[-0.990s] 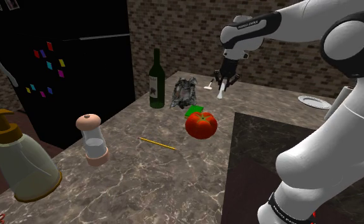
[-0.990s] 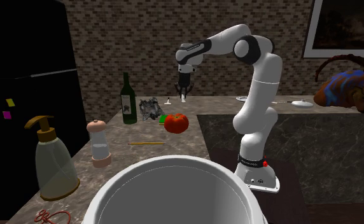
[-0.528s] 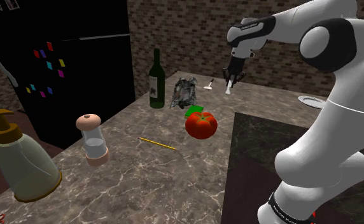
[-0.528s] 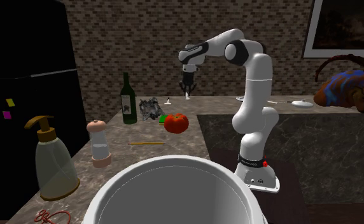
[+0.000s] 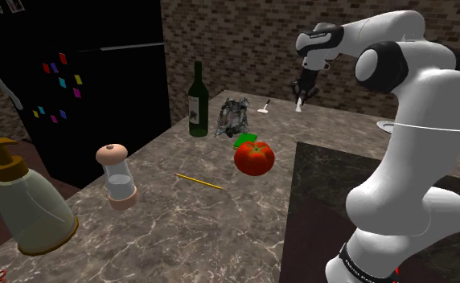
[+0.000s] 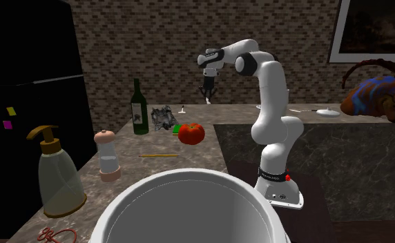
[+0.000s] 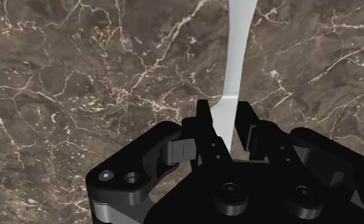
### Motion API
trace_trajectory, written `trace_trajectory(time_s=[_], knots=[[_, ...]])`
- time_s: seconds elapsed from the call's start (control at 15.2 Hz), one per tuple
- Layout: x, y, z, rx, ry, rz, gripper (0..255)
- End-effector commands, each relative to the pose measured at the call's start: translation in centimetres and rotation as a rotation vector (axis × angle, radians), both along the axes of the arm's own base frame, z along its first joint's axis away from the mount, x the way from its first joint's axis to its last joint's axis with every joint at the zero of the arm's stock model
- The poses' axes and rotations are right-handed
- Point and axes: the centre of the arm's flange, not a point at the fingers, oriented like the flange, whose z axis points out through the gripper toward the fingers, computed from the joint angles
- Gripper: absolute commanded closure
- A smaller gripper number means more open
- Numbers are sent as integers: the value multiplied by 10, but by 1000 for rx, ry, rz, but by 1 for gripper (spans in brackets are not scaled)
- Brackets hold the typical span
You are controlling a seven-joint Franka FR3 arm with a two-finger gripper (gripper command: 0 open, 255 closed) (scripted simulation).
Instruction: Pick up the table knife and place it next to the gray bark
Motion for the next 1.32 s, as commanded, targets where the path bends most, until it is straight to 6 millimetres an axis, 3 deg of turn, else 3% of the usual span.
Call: trace_trajectory(time_s=[0.0, 0.33, 1.25], knots=[[3, -27, 0, 0, 0, 1, 255], [7, -93, 0, 0, 0, 1, 255], [7, -96, -69, 0, 0, 1, 255]])
